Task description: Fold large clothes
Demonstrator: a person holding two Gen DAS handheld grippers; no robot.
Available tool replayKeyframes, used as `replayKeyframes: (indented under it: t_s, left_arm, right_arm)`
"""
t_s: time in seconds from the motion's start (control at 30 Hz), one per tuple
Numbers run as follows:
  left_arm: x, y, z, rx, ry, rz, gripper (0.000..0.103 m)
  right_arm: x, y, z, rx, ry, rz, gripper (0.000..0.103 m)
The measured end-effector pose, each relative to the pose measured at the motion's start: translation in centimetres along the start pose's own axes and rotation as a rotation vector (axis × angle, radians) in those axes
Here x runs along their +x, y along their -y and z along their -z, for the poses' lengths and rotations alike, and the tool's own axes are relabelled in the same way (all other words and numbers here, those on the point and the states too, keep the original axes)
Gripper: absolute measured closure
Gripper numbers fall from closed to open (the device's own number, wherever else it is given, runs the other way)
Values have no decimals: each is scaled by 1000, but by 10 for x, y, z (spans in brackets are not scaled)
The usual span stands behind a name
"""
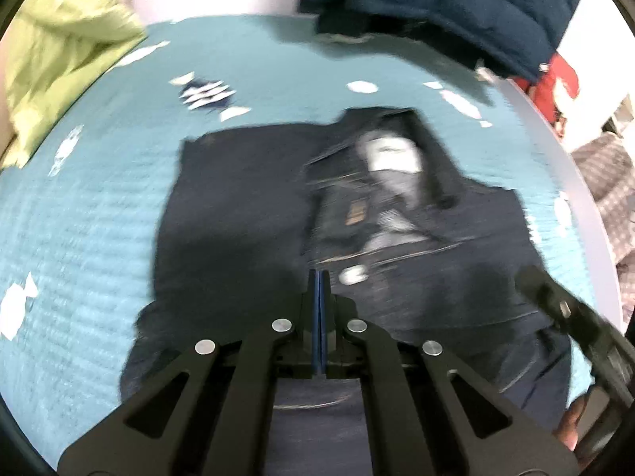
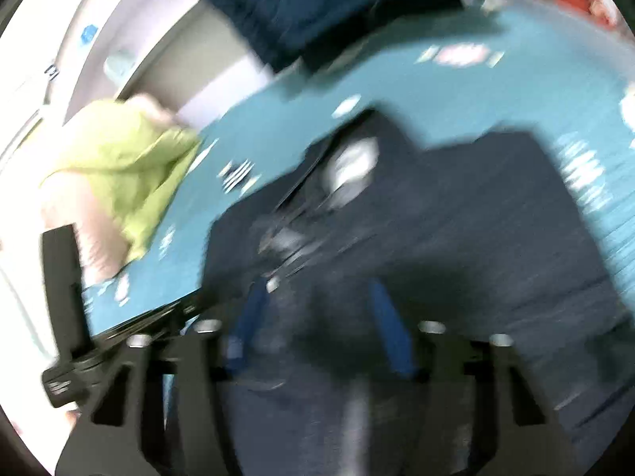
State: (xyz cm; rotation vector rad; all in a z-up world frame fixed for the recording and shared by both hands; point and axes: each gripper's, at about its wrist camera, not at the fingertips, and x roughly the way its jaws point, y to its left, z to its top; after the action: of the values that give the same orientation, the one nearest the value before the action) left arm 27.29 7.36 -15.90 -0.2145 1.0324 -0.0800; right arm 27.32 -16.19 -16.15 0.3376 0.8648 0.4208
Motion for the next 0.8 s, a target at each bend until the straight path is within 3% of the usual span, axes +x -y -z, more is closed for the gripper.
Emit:
replayKeyframes:
  t_s: [0.03, 0.13, 0.17, 0.27, 0.33, 0.37, 0.47, 0.57, 0.63, 0.8]
  left_arm:
    - [-2, 6, -2, 2, 8, 14, 102]
    - [-4, 35, -7, 25, 30, 111, 102]
    - [0, 43, -8, 38, 30, 112, 102]
    - [35, 58, -4, 54, -29, 45, 102]
    - [61, 49, 5, 24, -88, -30, 103]
    - [70, 42, 11, 1, -104, -42, 103]
    - [75, 32, 25, -6, -54, 8, 101]
    - [73, 39, 22, 13, -54, -26, 101]
    - [65, 44, 16, 24, -41, -27, 102]
    - [34, 59, -6, 57, 84, 32, 102]
  right_arm:
    - [-4, 8, -4, -1, 17, 31, 81]
    - [-8, 34, -7, -14, 29, 153, 91]
    - [-8, 43, -5, -5, 25, 179, 93]
    - [6, 76, 3, 60, -9, 213, 93]
    - [23, 108, 15, 83, -56, 306, 96]
    - [26, 122, 21, 105, -64, 295, 103]
    - [24, 150, 32, 171, -15, 145, 103]
    - [18, 141, 25, 168, -24, 171, 102]
    - [5, 127, 15, 152, 21, 137, 101]
    - [4, 91, -18, 25, 96, 139, 101]
